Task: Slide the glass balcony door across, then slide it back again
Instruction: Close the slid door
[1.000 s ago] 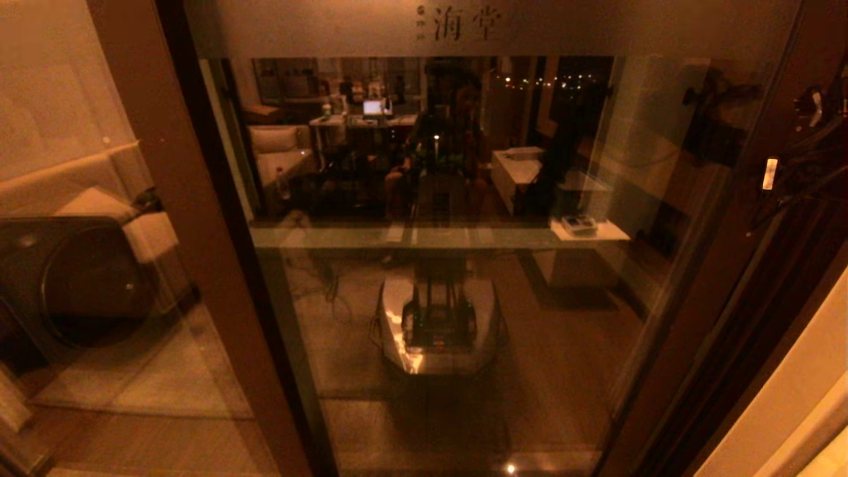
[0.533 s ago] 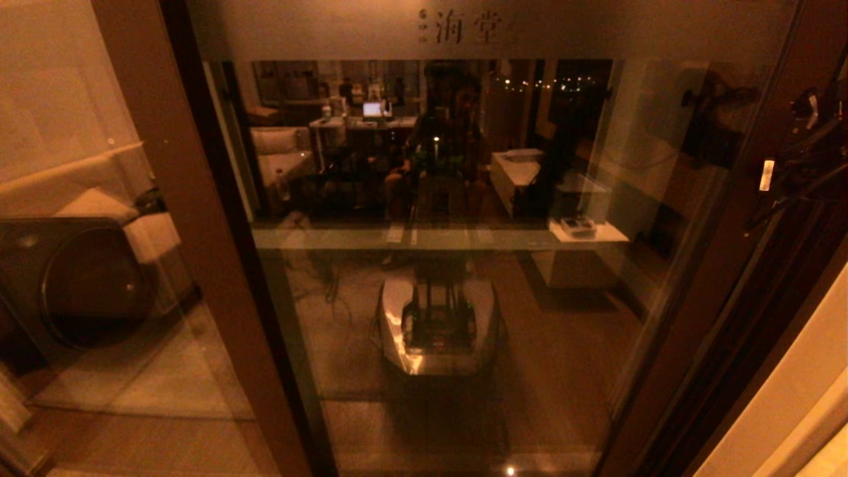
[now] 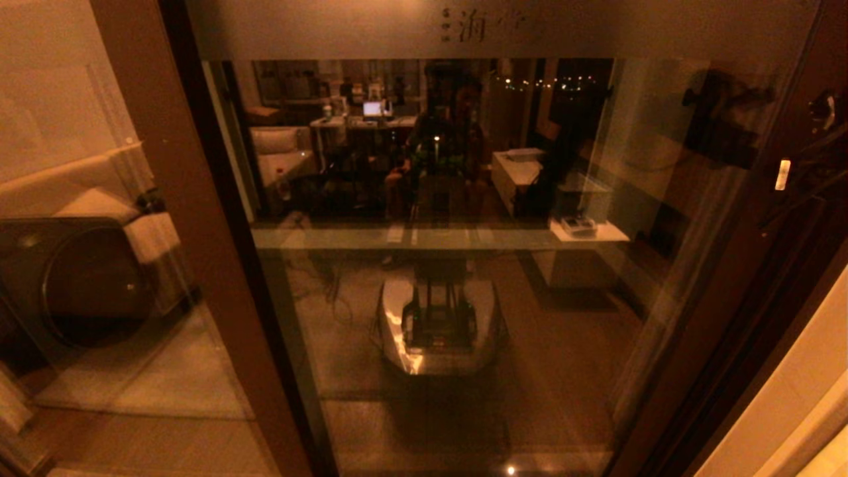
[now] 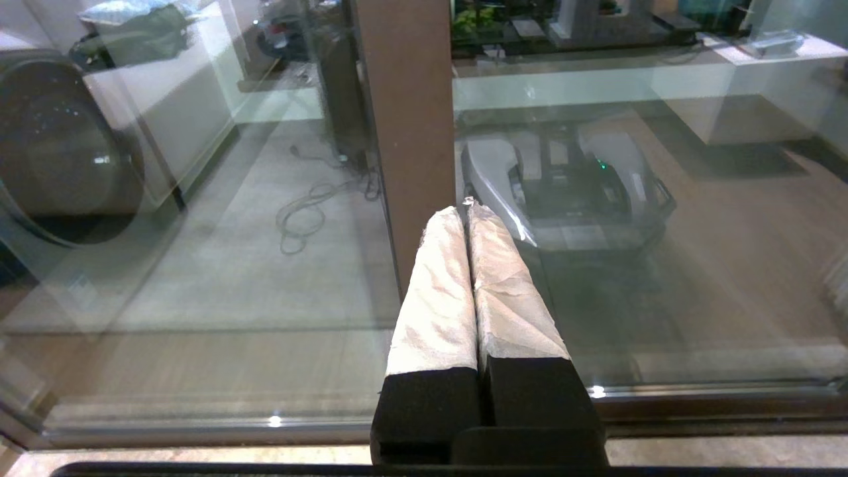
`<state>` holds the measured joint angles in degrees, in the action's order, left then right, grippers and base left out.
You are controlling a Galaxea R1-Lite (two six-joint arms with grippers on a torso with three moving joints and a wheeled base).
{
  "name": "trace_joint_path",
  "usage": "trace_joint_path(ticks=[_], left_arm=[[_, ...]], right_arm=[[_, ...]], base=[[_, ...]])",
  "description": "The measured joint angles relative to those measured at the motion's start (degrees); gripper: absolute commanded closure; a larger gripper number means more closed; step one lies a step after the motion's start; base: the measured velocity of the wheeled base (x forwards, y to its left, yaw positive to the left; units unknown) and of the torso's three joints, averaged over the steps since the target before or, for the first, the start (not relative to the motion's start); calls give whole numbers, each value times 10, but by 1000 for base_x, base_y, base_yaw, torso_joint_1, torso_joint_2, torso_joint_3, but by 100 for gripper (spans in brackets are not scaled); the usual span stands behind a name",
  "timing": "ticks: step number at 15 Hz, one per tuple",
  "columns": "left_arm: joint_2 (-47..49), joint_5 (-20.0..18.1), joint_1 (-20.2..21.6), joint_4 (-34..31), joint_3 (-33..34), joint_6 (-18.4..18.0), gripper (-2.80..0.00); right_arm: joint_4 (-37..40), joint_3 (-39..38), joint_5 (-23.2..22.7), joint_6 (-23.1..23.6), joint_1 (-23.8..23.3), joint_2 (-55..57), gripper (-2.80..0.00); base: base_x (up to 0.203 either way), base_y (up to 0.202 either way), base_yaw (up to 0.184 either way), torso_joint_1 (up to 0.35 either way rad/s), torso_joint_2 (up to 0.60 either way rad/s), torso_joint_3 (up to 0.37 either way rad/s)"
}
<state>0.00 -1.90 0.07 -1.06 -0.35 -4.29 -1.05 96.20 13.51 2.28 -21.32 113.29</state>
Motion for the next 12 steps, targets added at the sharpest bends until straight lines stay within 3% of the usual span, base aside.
trace_joint_path(ticks=[12], left_arm=[[0, 0, 0, 0, 0, -1, 0]], right_arm=[[4, 0, -6, -1, -33, -9, 0]], base=[[0, 0, 0, 0, 0, 0]])
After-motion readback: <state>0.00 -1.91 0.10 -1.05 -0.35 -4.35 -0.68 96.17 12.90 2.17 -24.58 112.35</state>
